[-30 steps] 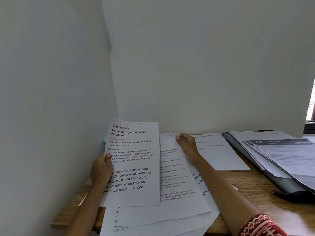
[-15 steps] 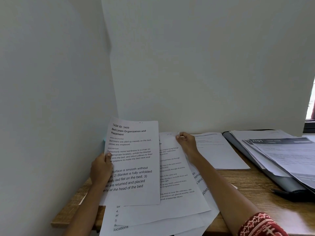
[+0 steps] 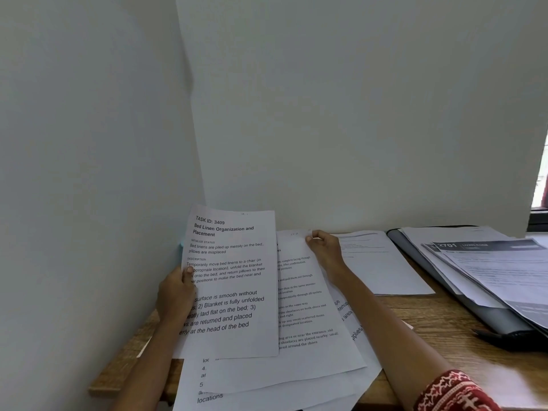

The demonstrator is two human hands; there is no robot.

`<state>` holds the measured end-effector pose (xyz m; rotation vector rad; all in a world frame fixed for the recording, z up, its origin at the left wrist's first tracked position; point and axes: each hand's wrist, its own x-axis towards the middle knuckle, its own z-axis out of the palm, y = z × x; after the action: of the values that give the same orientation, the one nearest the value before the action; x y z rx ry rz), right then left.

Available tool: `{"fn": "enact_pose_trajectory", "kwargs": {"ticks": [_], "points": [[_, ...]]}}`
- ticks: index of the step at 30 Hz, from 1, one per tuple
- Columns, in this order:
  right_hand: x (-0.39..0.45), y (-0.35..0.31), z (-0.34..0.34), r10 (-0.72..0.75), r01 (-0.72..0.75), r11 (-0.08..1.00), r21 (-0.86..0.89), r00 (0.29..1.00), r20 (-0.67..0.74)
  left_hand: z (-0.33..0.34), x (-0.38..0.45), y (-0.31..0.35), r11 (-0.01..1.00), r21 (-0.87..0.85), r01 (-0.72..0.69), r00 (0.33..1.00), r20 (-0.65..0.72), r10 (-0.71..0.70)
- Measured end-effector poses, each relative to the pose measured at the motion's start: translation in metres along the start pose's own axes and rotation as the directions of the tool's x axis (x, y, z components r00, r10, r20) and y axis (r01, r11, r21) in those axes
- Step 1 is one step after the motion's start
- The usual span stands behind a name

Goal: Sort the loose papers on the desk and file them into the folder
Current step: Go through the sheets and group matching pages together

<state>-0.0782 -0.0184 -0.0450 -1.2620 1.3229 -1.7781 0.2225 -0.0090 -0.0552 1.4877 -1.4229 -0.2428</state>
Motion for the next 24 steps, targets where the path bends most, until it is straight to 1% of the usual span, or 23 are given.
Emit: {"fn": "enact_pose_trajectory", "kwargs": {"ticks": [6, 10, 13, 14, 15, 16, 17, 18, 19, 20, 21, 24], "points": [[-0.003, -0.004, 0.000, 0.004, -0.004, 1.000, -0.003, 1.000, -0.010, 0.001, 0.001, -0.001, 1.000, 0.012, 0.015, 1.000, 0.001, -0.015], [-0.004, -0.005, 0.000, 0.012, -0.012, 1.000, -0.022, 1.000, -0.001, 0.000, -0.001, 0.000, 1.000, 0.011, 0.001, 1.000, -0.005, -0.001], [-0.008, -0.010, -0.001, 0.009, -0.010, 0.998, -0.061, 1.000, -0.014, -0.001, -0.001, 0.001, 1.000, 0.005, 0.000, 1.000, -0.008, 0.000], [-0.008, -0.012, -0.001, 0.000, 0.001, 0.995, -0.097, 1.000, 0.003, -0.001, -0.002, 0.001, 1.000, 0.004, 0.000, 1.000, -0.006, 0.000], [-0.010, -0.014, -0.001, -0.018, 0.024, 0.981, -0.190, 0.999, 0.037, -0.001, -0.001, 0.001, 1.000, 0.002, 0.001, 1.000, -0.001, -0.001], [-0.010, -0.013, -0.002, -0.028, 0.055, 0.935, -0.350, 0.996, 0.083, -0.001, 0.000, 0.000, 1.000, 0.000, 0.001, 1.000, 0.001, -0.001], [-0.012, -0.013, -0.001, -0.018, 0.083, 0.843, -0.532, 0.992, 0.126, -0.001, 0.001, -0.002, 1.000, -0.003, 0.005, 1.000, 0.004, -0.005], [-0.013, -0.013, 0.001, -0.012, 0.117, 0.731, -0.673, 0.987, 0.159, -0.001, 0.001, -0.002, 1.000, -0.006, 0.006, 1.000, 0.005, -0.006], [-0.014, -0.012, 0.002, -0.006, 0.129, 0.651, -0.748, 0.986, 0.165, -0.001, 0.001, -0.001, 1.000, -0.007, 0.007, 1.000, 0.005, -0.007], [-0.014, -0.013, 0.004, -0.010, 0.132, 0.636, -0.760, 0.987, 0.163, -0.001, 0.000, 0.000, 1.000, -0.012, 0.001, 1.000, 0.001, -0.001], [-0.016, -0.016, 0.006, -0.023, 0.131, 0.659, -0.741, 0.988, 0.154, -0.001, 0.000, 0.001, 1.000, -0.025, -0.001, 1.000, 0.000, 0.001], [-0.017, -0.029, 0.013, -0.071, 0.135, 0.775, -0.618, 0.989, 0.126, -0.004, -0.002, 0.004, 0.995, -0.096, 0.020, 1.000, -0.006, -0.021]]}}
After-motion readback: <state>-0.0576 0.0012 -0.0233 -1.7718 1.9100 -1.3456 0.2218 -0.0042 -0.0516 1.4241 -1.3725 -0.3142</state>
